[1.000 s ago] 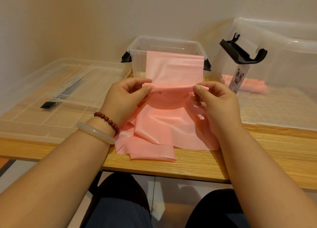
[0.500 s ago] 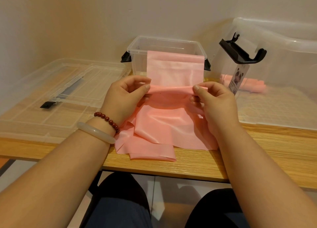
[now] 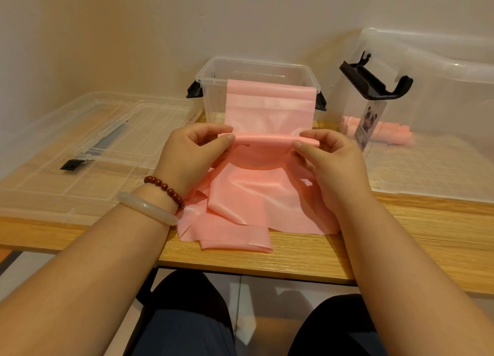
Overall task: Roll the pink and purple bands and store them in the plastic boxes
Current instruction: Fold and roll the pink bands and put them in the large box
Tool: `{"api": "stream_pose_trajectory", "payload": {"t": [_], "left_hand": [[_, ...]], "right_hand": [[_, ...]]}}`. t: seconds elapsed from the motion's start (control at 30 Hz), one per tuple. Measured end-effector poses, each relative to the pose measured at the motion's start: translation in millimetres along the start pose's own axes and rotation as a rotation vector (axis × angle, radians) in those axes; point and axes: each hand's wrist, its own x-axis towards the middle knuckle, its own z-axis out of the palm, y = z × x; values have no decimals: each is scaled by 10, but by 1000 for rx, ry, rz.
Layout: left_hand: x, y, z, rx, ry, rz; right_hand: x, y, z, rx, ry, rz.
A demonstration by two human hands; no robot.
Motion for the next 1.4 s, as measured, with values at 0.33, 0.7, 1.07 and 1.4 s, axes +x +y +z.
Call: {"api": "stream_pose_trajectory", "payload": {"t": [0.33, 0.7, 1.07, 1.4], "left_hand": [[-6, 22, 18, 17, -91, -11], [-4, 30, 22, -87, -6, -33], [2, 10, 21, -86, -5, 36], [-2, -1, 22, -75, -10, 1]], "right_hand": [[-13, -9, 7, 5, 4, -7], [45, 45, 9, 71, 3, 41], [30, 33, 30, 27, 18, -33], [46, 44, 4, 99, 3, 10]]}}
